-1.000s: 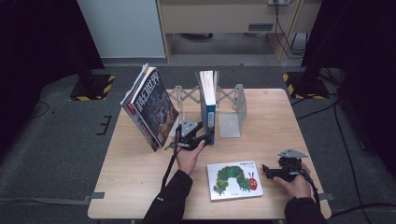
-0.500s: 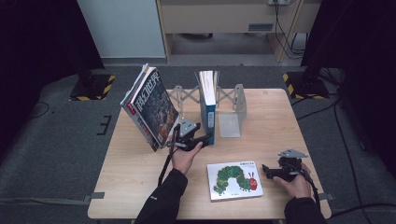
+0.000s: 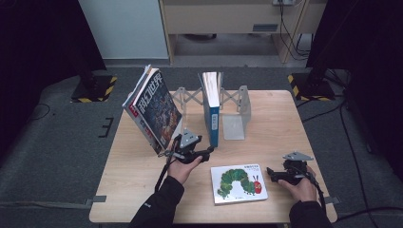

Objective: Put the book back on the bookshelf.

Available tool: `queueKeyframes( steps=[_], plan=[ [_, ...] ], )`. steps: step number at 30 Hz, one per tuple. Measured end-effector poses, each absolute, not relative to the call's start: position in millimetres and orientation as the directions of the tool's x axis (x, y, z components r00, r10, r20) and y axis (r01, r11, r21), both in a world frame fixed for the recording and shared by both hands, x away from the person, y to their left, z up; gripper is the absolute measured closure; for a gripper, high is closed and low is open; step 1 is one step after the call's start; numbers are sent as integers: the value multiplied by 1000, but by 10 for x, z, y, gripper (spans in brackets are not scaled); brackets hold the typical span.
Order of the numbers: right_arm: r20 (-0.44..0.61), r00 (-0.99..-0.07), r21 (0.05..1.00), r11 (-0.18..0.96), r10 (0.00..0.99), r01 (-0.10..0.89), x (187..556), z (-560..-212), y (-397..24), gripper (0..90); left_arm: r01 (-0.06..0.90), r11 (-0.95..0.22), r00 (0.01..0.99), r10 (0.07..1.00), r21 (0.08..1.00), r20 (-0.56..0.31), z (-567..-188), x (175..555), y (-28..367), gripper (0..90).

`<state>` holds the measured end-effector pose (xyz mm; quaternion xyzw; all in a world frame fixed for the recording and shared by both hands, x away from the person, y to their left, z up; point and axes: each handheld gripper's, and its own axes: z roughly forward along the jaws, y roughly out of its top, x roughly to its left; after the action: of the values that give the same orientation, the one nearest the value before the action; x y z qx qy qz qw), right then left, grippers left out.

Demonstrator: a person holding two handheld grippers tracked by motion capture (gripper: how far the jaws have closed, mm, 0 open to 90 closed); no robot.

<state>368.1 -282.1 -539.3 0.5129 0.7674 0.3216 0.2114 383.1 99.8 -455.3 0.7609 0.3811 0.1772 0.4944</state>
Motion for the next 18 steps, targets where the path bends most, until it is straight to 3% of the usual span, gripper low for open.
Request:
queueKeyframes(
  steps=[18],
  plan=[
    [11, -381, 712, 260, 925, 652, 3675, -5391, -2819, 47, 514, -402, 665, 744, 757, -56, -5104, 3548, 1176, 326]
  ],
)
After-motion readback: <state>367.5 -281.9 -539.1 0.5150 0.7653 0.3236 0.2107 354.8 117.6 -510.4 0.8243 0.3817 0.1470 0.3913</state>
